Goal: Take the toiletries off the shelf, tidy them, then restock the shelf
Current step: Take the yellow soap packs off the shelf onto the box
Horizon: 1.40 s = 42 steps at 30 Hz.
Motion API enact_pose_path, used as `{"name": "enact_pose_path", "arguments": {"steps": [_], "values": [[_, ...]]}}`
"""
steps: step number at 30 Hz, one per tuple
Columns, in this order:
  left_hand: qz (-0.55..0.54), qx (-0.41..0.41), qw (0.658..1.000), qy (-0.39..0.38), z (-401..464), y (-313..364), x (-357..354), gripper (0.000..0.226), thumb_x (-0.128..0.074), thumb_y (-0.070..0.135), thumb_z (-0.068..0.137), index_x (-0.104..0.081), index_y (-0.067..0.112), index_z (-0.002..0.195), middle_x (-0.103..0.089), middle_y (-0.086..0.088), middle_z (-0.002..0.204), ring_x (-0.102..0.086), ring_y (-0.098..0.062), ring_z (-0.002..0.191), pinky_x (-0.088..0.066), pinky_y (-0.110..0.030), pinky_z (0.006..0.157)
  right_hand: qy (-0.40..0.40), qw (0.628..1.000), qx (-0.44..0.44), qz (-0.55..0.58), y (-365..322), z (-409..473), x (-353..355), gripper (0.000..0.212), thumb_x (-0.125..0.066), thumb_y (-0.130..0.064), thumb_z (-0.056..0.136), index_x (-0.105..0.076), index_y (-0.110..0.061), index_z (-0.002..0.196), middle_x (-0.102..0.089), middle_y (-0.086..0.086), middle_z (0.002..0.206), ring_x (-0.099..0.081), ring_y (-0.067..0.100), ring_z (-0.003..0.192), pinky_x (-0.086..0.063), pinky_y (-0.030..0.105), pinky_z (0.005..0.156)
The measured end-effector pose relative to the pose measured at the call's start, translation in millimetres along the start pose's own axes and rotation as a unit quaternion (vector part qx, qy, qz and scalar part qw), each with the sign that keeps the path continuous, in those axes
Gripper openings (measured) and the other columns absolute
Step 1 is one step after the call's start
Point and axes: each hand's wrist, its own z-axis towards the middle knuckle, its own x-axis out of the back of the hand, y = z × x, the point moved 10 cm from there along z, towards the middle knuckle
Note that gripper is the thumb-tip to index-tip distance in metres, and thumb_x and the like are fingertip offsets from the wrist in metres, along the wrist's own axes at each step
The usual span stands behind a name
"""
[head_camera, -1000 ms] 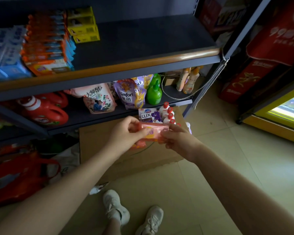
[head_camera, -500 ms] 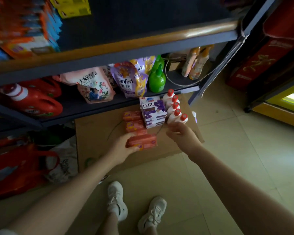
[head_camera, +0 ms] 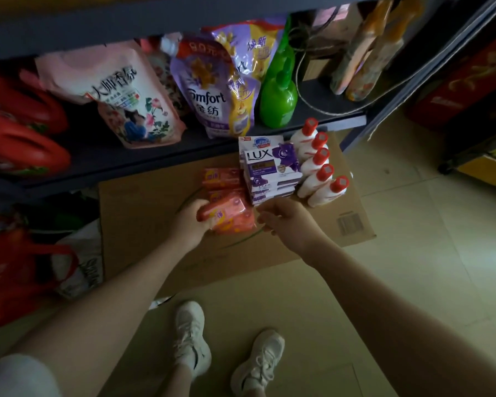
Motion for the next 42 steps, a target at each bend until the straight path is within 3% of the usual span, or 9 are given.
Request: {"name": "enact_pose_path", "arguments": {"steps": [6, 11, 13, 15, 19, 25, 30, 36, 42], "values": [[0.121, -0.051, 0.991, -0.020, -2, 20, 17, 0.057, -0.050, 0.030, 0.095, -0.027, 0.022, 0.146, -0.039, -0.008, 0.140, -0.053, -0.023, 0.111, -0.043, -0.032, 0.091, -0.028, 0.998, 0.041, -0.037, -39, -5, -1, 0.012, -0.056, -0.013, 0.089, -0.061, -0.024, 0.092, -0.066, -0.004, 0.084, -0.061, 0.007, 0.071, -0.050, 0.028, 0.072], [0.129, -0.186, 0.973, 0.054, -24, 84, 92, 0.043, -0.050, 0.022, 0.095, -0.041, 0.021, 0.137, -0.053, 0.003, 0.124, -0.052, -0.001, 0.074, -0.040, -0.011, 0.065, -0.014, 0.990, 0.126, -0.055, -130, -7, 12, 0.014, -0.054, -0.011, 0.089, -0.062, -0.023, 0.090, -0.067, 0.001, 0.083, -0.063, 0.019, 0.075, -0.050, 0.029, 0.068], [0.182, -0.295, 0.929, 0.132, -46, 128, 144, 0.036, -0.049, 0.021, 0.094, -0.051, 0.017, 0.130, -0.057, -0.002, 0.118, -0.056, -0.004, 0.079, -0.044, -0.011, 0.064, 0.019, 0.979, 0.188, -0.077, -179, -6, 17, 0.017, -0.056, -0.011, 0.088, -0.060, -0.027, 0.086, -0.068, -0.001, 0.080, -0.064, 0.018, 0.075, -0.049, 0.030, 0.070], [0.296, -0.401, 0.836, 0.229, -73, 169, 193, 0.035, -0.048, 0.022, 0.089, -0.061, 0.010, 0.119, -0.062, -0.012, 0.114, -0.063, -0.026, 0.094, -0.053, -0.033, 0.070, 0.047, 0.964, 0.245, -0.092, -224, -4, 18, 0.017, -0.056, -0.009, 0.088, -0.060, -0.026, 0.086, -0.067, -0.004, 0.075, -0.062, 0.011, 0.073, -0.047, 0.025, 0.069], [0.422, -0.403, 0.726, 0.364, -84, 204, 286, 0.049, -0.049, 0.034, 0.085, -0.057, 0.004, 0.123, -0.055, -0.019, 0.128, -0.055, -0.036, 0.114, -0.048, -0.044, 0.088, 0.134, 0.930, 0.329, -0.094, -293, -1, 18, 0.017, -0.056, -0.006, 0.088, -0.062, -0.021, 0.082, -0.067, 0.003, 0.073, -0.057, 0.008, 0.065, -0.040, 0.016, 0.059], [0.413, -0.284, 0.759, 0.415, -48, 182, 376, 0.076, -0.033, 0.057, 0.081, -0.052, 0.000, 0.128, -0.051, -0.021, 0.133, -0.051, -0.035, 0.120, -0.046, -0.045, 0.092, 0.216, 0.818, 0.487, -0.218, -383, 13, -28, 0.020, -0.050, -0.007, 0.083, -0.065, -0.008, 0.095, -0.064, 0.007, 0.094, -0.053, 0.027, 0.086, -0.041, 0.036, 0.074], [0.381, -0.334, 0.714, 0.484, -37, 175, 380, 0.062, -0.044, 0.054, 0.077, -0.066, 0.005, 0.109, -0.068, -0.012, 0.103, -0.065, -0.030, 0.090, -0.052, -0.034, 0.066, 0.198, 0.829, 0.419, -0.312, -422, 103, -49, 0.042, -0.050, -0.009, 0.089, -0.047, -0.008, 0.130, -0.046, 0.014, 0.133, -0.040, 0.033, 0.120, -0.036, 0.039, 0.096], [0.359, -0.361, 0.681, 0.527, -39, 169, 382, 0.057, -0.048, 0.052, 0.077, -0.068, 0.007, 0.106, -0.070, -0.010, 0.101, -0.067, -0.026, 0.089, -0.052, -0.031, 0.064, 0.201, 0.802, 0.338, -0.449, -464, 190, -50, 0.065, -0.048, -0.017, 0.094, -0.014, -0.016, 0.148, -0.004, 0.005, 0.158, -0.006, 0.027, 0.144, -0.018, 0.040, 0.115], [0.368, -0.352, 0.678, 0.531, -39, 169, 381, 0.055, -0.049, 0.051, 0.078, -0.069, 0.007, 0.104, -0.070, -0.011, 0.101, -0.068, -0.027, 0.089, -0.052, -0.032, 0.064, 0.309, 0.732, 0.370, -0.482, -468, 178, -47, 0.058, -0.062, -0.021, 0.086, -0.036, -0.018, 0.138, -0.031, 0.012, 0.142, -0.029, 0.034, 0.127, -0.034, 0.042, 0.101]]}}
